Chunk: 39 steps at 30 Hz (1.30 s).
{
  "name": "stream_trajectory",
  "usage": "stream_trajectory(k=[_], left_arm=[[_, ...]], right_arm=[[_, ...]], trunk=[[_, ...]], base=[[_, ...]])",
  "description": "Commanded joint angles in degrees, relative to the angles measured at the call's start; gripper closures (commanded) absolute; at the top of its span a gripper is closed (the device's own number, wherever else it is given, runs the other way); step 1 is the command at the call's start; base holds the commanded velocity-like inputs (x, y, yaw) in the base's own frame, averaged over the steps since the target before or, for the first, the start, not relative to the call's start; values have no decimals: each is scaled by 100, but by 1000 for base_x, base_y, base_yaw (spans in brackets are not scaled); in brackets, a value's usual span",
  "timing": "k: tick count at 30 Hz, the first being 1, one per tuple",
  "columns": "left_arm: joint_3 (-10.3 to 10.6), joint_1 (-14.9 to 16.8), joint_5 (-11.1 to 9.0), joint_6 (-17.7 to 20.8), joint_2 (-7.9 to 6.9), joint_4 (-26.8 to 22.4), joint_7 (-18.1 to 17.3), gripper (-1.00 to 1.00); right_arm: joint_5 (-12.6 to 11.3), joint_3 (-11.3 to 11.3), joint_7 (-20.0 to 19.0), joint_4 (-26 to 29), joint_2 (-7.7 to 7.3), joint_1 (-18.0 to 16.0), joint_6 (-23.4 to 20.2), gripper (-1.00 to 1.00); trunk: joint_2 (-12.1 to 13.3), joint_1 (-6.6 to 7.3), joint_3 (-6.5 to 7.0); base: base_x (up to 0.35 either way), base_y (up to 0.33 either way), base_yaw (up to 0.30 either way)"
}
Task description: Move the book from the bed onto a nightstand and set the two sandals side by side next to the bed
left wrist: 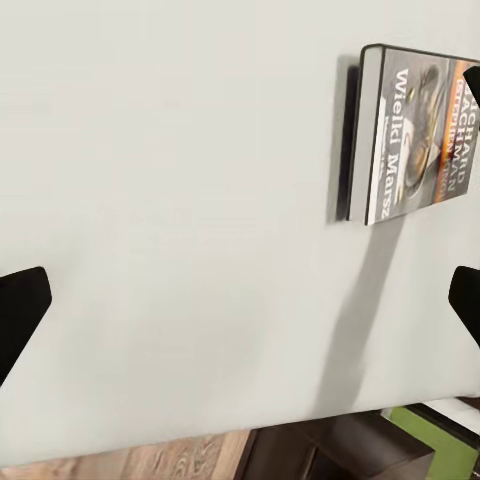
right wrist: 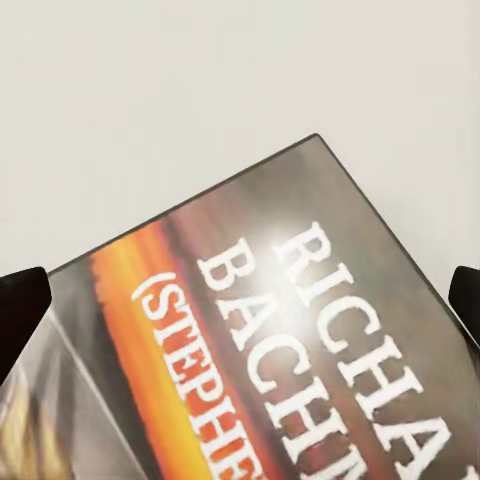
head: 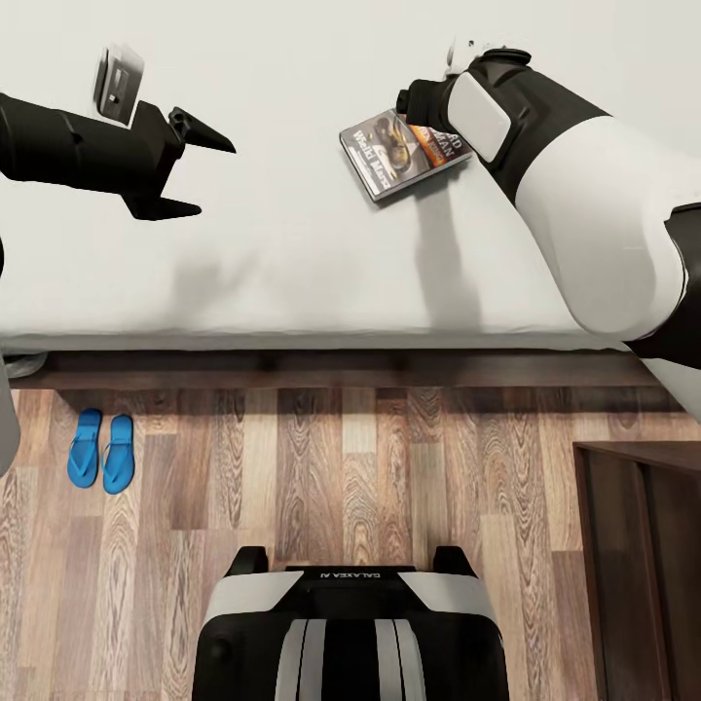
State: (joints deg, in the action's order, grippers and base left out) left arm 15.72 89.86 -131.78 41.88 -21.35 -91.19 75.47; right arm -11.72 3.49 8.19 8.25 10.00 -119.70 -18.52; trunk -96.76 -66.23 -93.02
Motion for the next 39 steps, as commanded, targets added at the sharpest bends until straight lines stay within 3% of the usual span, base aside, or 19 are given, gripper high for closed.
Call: stream_trajectory(k=[1, 33, 39], left_arm=[[2, 5, -24, 48, -3, 0, 38, -100], [1, 5, -23, 48, -1, -4, 32, -100], [5, 5, -23, 48, -1, -4, 34, -100]], right_arm=[[-58, 37, 31, 10, 0, -1, -29, -100], [-49, 41, 27, 19, 0, -23, -30, -100], [-54, 34, 48, 270, 0, -39, -85, -100]], trunk=[[-1, 0, -2], [-1, 0, -2], [-1, 0, -2]], base=[[-7, 0, 0], [-43, 0, 0], [-6, 0, 0]])
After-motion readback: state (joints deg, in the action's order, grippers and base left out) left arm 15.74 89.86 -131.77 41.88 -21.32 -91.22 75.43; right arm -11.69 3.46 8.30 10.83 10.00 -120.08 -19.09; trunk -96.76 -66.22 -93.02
